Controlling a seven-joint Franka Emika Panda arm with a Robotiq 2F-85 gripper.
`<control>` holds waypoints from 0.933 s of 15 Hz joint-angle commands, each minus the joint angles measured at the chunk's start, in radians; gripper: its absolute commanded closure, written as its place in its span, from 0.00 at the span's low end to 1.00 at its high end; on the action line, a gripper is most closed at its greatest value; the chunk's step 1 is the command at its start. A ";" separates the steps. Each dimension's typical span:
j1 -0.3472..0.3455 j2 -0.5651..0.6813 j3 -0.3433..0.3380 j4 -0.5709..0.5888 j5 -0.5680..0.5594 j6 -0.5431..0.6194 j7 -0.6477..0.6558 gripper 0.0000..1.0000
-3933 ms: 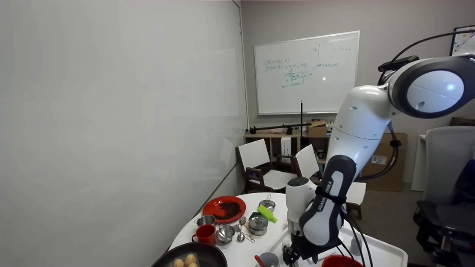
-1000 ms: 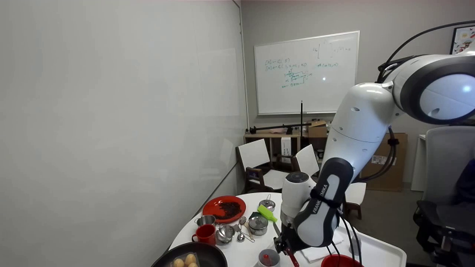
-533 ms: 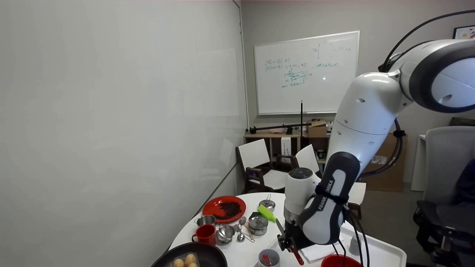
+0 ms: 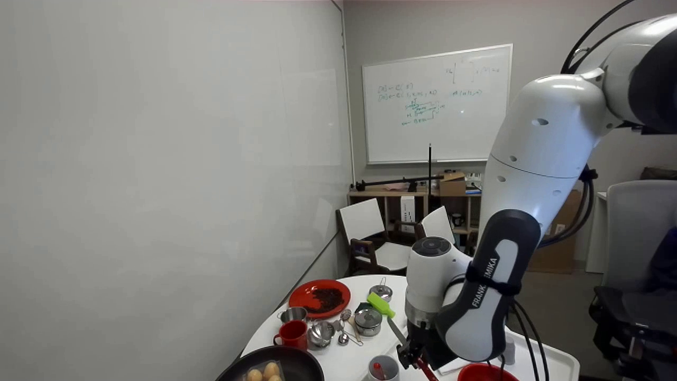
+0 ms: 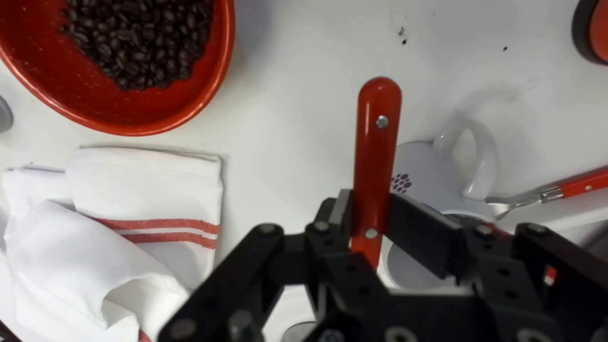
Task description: Move the knife to the left of the white cup
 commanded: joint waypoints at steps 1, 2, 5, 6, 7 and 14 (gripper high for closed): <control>0.110 -0.069 -0.058 -0.082 -0.021 0.005 -0.009 0.91; 0.162 -0.069 -0.094 -0.090 -0.025 0.007 0.011 0.91; 0.246 -0.087 -0.141 -0.109 -0.048 0.004 -0.003 0.91; 0.265 -0.098 -0.146 -0.118 -0.061 0.004 -0.023 0.91; 0.294 -0.104 -0.162 -0.125 -0.074 0.003 -0.031 0.91; 0.457 -0.093 -0.257 -0.090 -0.139 -0.043 -0.035 0.91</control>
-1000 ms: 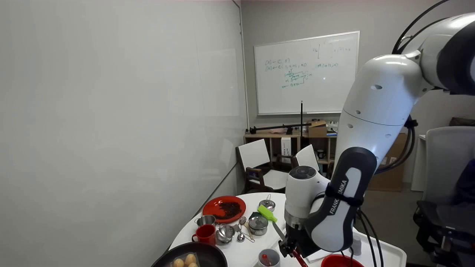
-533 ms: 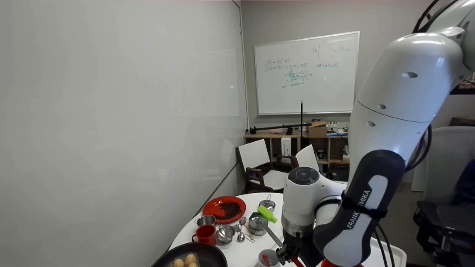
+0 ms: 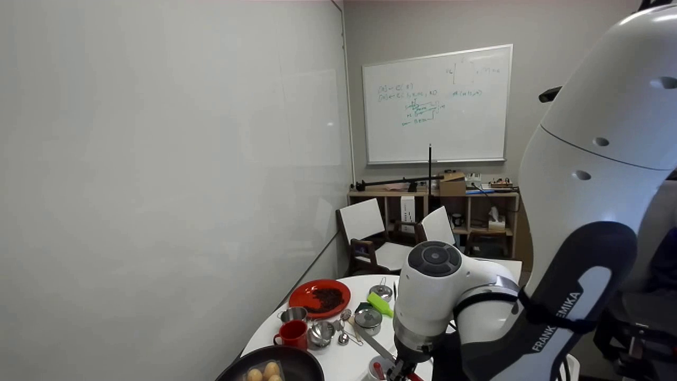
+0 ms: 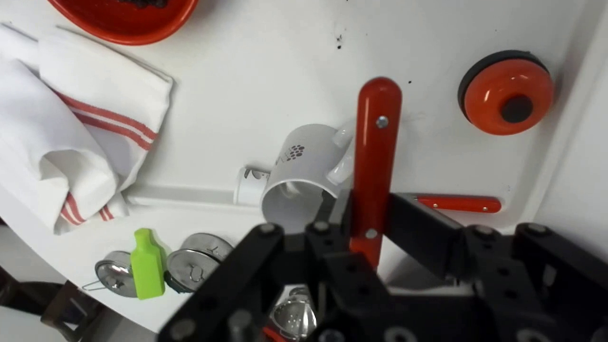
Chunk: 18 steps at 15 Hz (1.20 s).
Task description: Move the knife to the left of the white cup
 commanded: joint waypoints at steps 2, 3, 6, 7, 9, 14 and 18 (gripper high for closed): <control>0.061 -0.016 -0.028 0.021 -0.033 -0.068 -0.032 0.91; 0.061 -0.015 -0.023 0.030 -0.038 -0.081 -0.037 0.91; 0.011 -0.003 0.032 0.080 -0.046 -0.149 -0.076 0.91; -0.003 0.001 0.046 0.095 -0.047 -0.171 -0.083 0.91; -0.055 0.009 0.092 0.129 -0.046 -0.219 -0.107 0.91; -0.202 0.039 0.225 0.188 -0.050 -0.301 -0.166 0.91; -0.224 0.112 0.218 0.226 -0.068 -0.307 -0.098 0.91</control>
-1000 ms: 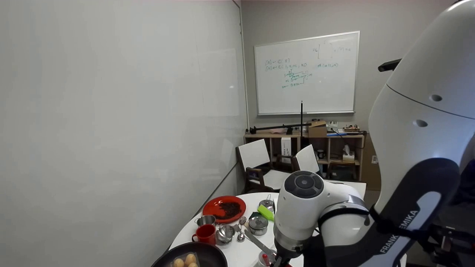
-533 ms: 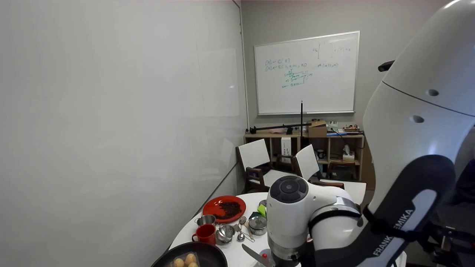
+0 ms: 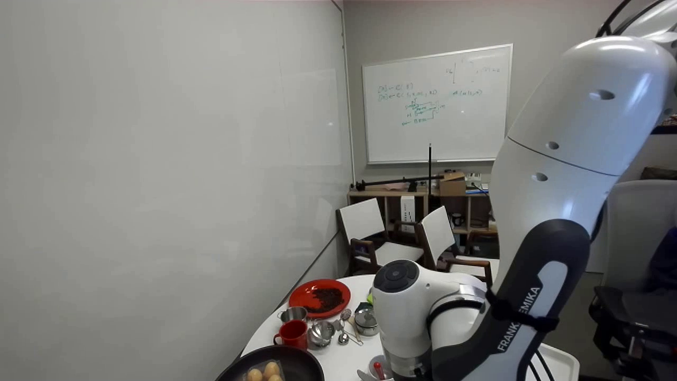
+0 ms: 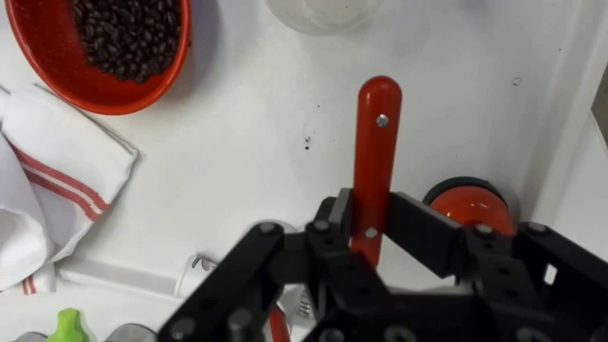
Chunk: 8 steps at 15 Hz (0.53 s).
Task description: Move the knife to the left of the white cup
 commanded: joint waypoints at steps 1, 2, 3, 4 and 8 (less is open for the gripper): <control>-0.016 0.082 -0.007 0.065 -0.026 -0.013 0.075 0.91; -0.017 0.098 -0.009 0.072 -0.020 -0.007 0.094 0.91; -0.020 0.112 -0.007 0.081 -0.013 -0.005 0.108 0.91; -0.020 0.123 -0.004 0.091 -0.012 -0.009 0.118 0.91; -0.027 0.169 0.015 0.140 -0.018 -0.029 0.126 0.91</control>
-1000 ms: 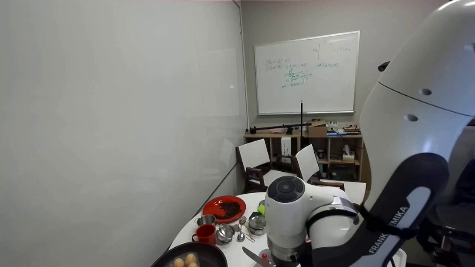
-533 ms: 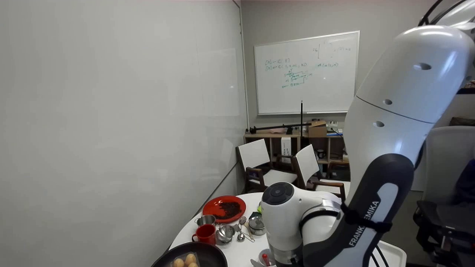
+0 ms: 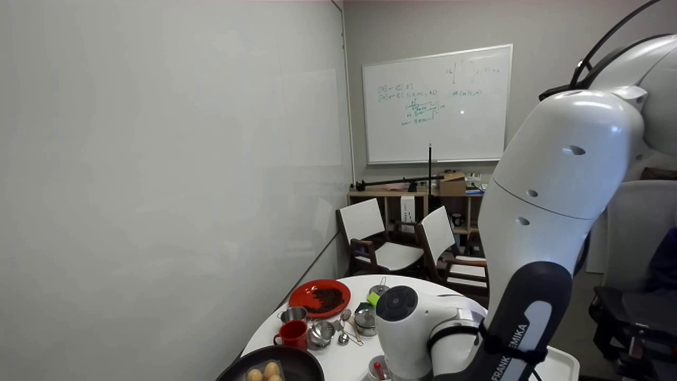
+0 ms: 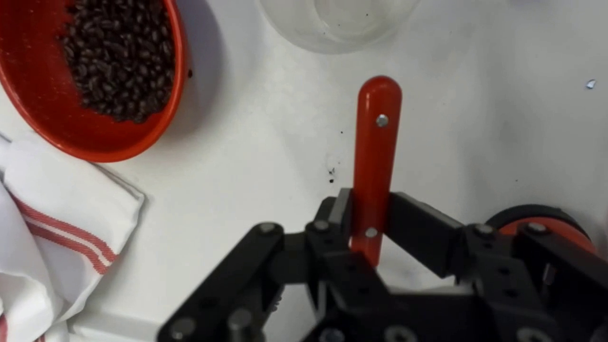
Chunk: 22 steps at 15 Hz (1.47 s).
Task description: Move the knife to the left of the white cup
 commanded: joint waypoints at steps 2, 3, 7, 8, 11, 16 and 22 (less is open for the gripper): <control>-0.017 0.072 0.023 0.095 -0.016 -0.035 0.020 0.91; -0.021 0.086 0.026 0.110 -0.015 -0.037 0.018 0.91; -0.046 0.142 0.051 0.175 -0.014 -0.046 -0.002 0.91; -0.049 0.155 0.054 0.192 -0.015 -0.048 -0.002 0.91; -0.055 0.188 0.063 0.238 -0.016 -0.055 -0.003 0.91; -0.103 0.249 0.119 0.342 -0.007 -0.119 -0.041 0.91; -0.135 0.303 0.154 0.432 -0.005 -0.172 -0.068 0.51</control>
